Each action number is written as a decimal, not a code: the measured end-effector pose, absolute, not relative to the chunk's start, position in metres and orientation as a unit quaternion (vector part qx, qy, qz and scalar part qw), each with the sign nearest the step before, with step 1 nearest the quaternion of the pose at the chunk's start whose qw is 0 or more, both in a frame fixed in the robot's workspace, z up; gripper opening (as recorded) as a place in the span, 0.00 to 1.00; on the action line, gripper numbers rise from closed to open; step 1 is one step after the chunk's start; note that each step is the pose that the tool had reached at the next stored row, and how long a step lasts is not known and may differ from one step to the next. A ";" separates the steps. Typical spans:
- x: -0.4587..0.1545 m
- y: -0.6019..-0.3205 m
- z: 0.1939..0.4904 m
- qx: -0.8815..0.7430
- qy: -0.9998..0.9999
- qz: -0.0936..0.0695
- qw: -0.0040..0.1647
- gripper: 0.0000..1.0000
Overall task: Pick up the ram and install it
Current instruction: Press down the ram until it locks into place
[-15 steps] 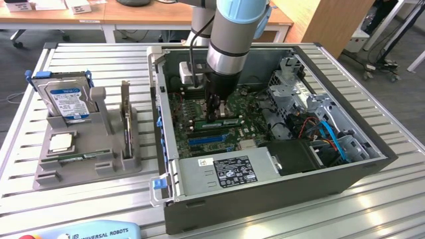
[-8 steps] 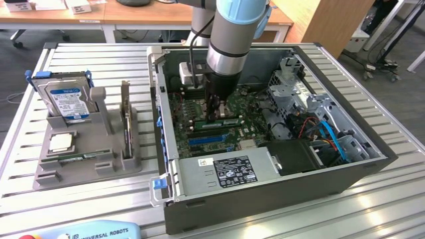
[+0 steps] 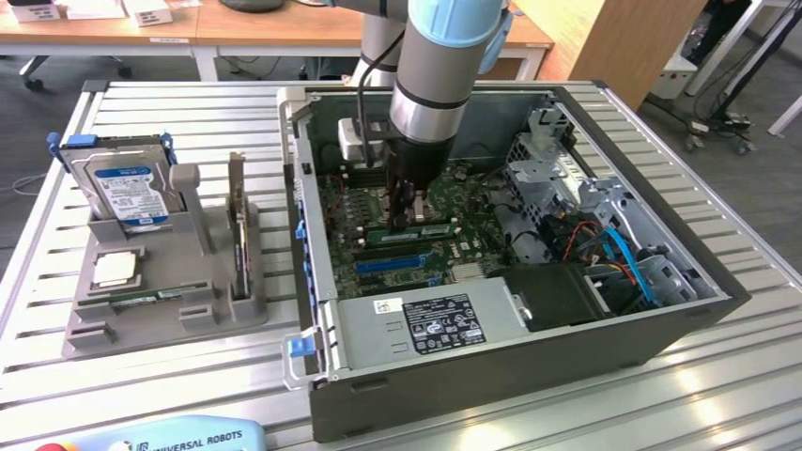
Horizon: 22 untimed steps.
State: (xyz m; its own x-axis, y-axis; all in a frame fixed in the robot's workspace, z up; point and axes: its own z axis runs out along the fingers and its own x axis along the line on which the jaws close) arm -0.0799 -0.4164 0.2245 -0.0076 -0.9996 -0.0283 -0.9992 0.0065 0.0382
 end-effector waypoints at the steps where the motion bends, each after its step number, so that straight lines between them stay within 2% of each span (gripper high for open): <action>1: -0.080 -0.416 0.224 0.704 -0.709 -0.023 0.004 0.10; 22: -0.080 -0.416 0.223 0.704 -0.709 -0.023 0.003 0.10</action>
